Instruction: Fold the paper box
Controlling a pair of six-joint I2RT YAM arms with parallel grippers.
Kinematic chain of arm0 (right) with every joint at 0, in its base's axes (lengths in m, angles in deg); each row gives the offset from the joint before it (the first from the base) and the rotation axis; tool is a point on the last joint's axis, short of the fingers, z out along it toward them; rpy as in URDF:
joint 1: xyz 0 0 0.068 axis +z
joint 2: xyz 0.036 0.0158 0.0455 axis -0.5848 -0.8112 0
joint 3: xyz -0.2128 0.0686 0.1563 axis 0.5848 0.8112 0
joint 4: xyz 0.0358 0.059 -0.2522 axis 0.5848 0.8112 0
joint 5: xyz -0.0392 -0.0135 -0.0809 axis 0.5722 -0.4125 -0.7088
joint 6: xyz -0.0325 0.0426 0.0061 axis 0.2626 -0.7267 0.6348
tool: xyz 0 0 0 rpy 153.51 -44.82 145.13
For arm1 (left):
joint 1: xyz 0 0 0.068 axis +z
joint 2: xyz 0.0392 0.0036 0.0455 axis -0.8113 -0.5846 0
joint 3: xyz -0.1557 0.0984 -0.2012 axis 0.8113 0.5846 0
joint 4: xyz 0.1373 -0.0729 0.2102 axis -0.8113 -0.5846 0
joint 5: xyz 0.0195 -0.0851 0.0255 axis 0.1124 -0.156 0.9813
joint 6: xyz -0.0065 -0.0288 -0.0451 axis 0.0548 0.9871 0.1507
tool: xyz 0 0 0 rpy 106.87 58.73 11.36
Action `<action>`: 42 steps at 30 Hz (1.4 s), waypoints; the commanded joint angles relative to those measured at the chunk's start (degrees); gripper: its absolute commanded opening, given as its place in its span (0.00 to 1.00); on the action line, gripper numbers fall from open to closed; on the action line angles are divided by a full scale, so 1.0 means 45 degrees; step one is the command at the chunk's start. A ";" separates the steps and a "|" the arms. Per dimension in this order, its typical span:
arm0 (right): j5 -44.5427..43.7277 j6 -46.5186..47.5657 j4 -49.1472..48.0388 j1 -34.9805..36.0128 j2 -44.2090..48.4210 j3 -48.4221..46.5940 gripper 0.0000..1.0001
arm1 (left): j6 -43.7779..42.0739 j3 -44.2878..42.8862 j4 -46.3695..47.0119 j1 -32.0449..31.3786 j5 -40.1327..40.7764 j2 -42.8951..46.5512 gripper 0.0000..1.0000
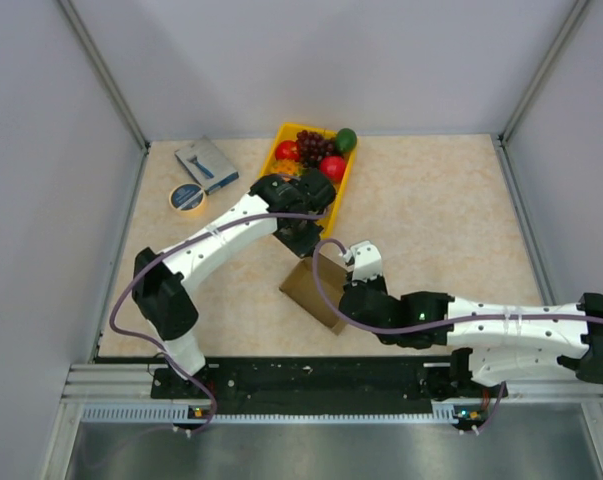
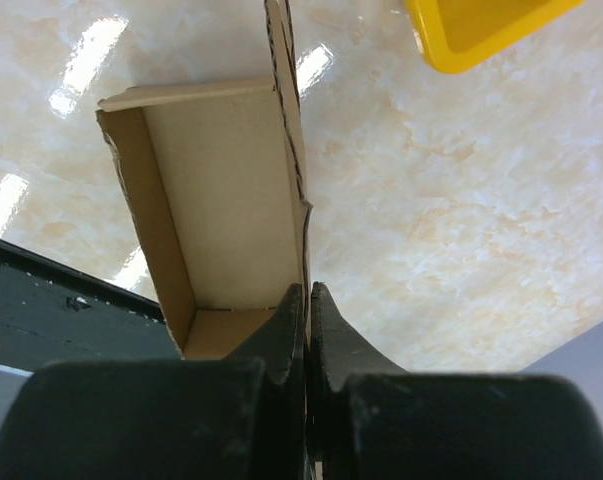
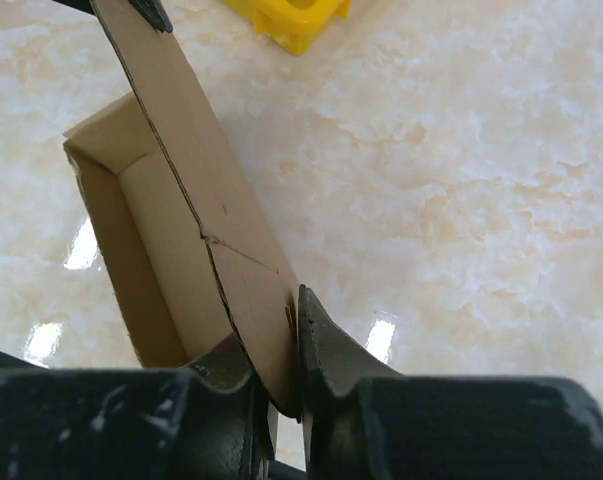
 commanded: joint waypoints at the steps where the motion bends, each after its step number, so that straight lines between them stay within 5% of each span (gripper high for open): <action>1: -0.0290 0.0213 -0.0825 0.0041 0.0108 0.0037 0.06 | 0.0658 0.0198 0.0219 0.0007 0.0346 0.1001 0.00; 3: 0.0022 0.0332 -0.1351 -0.0192 0.0225 0.0406 0.00 | 0.0212 0.0765 0.0885 0.0027 0.0268 0.1353 0.00; 6: 0.1209 0.1266 -0.2655 -0.0874 0.0943 0.1205 0.00 | -0.0745 0.0845 0.1084 0.0027 0.1026 0.1704 0.36; 9: 0.3604 0.2829 -0.3676 -0.2003 0.2037 0.2124 0.00 | -0.4812 0.1700 0.2660 0.0027 0.2199 0.2912 0.60; 11: 0.4668 0.3844 -0.4185 -0.2574 0.2547 0.2535 0.00 | -0.7163 0.4088 0.4920 0.0027 0.2105 0.5068 0.63; 12: 0.5504 0.4196 -0.4303 -0.2750 0.2762 0.2654 0.00 | -0.9282 0.5150 0.7638 0.0027 0.1678 0.6012 0.99; 15: 0.7339 0.5272 -0.4518 -0.3823 0.3622 0.2869 0.00 | -1.2433 0.9293 1.2119 0.0201 0.0607 0.9783 0.98; 17: 0.8243 0.6033 -0.4557 -0.4702 0.4013 0.2850 0.00 | -1.3517 1.1107 1.2858 0.0416 0.0443 1.1713 0.94; 20: 0.9183 0.6523 -0.5045 -0.5793 0.4035 0.2812 0.00 | -1.5003 1.2692 1.3444 0.0904 0.0190 1.2893 0.82; 24: 1.0625 0.7128 -0.5105 -0.6930 0.3722 0.2538 0.00 | -1.6736 1.3675 1.4653 0.1237 -0.1056 1.3073 0.84; 31: 1.3557 0.7578 -0.5124 -0.8747 0.2806 0.2206 0.00 | -1.8989 1.2369 1.3915 0.2190 -0.3205 1.1630 0.83; 39: 1.4262 0.7696 -0.5241 -0.9197 0.2062 0.2225 0.00 | -2.0532 1.0240 1.2998 0.4965 -0.9950 0.8622 0.80; 42: 1.4516 0.7579 -0.5358 -0.9373 0.2022 0.2225 0.00 | -2.1214 1.0064 1.3348 0.6098 -1.0942 0.7977 0.77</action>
